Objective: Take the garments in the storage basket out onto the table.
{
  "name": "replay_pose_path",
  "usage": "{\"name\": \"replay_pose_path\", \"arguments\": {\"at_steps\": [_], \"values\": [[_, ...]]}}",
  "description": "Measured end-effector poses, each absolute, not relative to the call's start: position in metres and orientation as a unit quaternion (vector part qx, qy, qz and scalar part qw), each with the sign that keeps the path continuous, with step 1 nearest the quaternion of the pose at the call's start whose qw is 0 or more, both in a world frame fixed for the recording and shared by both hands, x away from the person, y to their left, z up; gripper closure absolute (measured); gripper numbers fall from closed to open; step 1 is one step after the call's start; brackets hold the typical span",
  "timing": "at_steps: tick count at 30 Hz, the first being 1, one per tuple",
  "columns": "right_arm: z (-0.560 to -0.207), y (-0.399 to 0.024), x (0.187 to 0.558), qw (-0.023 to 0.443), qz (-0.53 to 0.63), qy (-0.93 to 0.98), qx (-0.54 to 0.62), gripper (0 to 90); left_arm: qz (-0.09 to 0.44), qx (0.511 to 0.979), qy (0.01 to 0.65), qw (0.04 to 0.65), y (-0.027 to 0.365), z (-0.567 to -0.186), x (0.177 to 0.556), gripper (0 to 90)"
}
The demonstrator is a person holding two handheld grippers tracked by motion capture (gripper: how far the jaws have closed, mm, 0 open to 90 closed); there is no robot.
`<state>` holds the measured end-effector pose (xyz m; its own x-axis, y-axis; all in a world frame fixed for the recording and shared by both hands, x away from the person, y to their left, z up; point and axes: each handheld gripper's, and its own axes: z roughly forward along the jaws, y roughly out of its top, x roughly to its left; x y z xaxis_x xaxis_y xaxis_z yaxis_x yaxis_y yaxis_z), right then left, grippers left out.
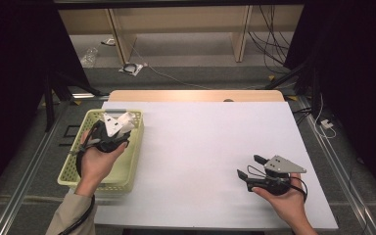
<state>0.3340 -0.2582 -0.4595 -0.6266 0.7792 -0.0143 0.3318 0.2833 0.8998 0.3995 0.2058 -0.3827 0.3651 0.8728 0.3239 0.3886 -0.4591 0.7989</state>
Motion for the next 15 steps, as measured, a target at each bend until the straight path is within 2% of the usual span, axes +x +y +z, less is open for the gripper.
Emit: {"name": "replay_pose_path", "arguments": {"at_steps": [15], "values": [[-0.46, -0.258, 0.334, 0.235, 0.48, 0.764, 0.362, 19.9, 0.355, 0.79, 0.358, 0.349, 0.161, -0.373, 0.379, 51.1]]}}
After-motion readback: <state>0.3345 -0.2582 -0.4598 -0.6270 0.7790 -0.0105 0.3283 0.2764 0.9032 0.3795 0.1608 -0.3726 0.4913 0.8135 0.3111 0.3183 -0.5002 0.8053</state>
